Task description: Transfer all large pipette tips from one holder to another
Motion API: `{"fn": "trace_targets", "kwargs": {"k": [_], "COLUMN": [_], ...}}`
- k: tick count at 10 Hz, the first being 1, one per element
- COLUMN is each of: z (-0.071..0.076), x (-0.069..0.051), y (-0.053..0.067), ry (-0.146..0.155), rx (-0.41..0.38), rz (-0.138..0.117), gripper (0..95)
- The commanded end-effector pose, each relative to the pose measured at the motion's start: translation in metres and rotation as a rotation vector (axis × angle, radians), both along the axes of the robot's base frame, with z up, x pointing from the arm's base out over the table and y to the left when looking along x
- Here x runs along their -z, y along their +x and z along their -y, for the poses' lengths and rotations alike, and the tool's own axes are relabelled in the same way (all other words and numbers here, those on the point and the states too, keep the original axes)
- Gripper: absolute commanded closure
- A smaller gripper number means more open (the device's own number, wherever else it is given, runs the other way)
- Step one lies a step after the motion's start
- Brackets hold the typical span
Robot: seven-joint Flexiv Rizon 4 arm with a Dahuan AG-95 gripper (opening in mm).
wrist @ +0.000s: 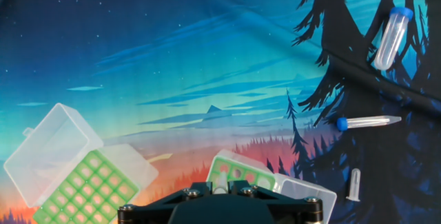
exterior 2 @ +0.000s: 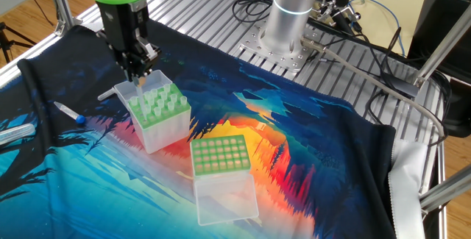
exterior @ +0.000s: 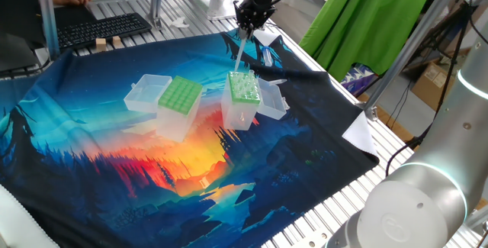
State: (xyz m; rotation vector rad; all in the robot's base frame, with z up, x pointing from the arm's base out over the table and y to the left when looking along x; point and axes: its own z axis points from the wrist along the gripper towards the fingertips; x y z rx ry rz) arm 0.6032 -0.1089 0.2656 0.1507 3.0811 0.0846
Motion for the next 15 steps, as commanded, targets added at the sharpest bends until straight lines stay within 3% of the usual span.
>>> {"fn": "trace_targets", "kwargs": {"k": [1,2,15], "z": [0.0,0.0,-0.005], "x": [0.001,0.004,0.044], "y": [0.0,0.001,0.004], "ry": [-0.002,-0.004,-0.014], "rx": [-0.005,-0.004,-0.073], "rz": [0.0,0.015,0.046], "gripper": [95.0,95.0,95.0]}}
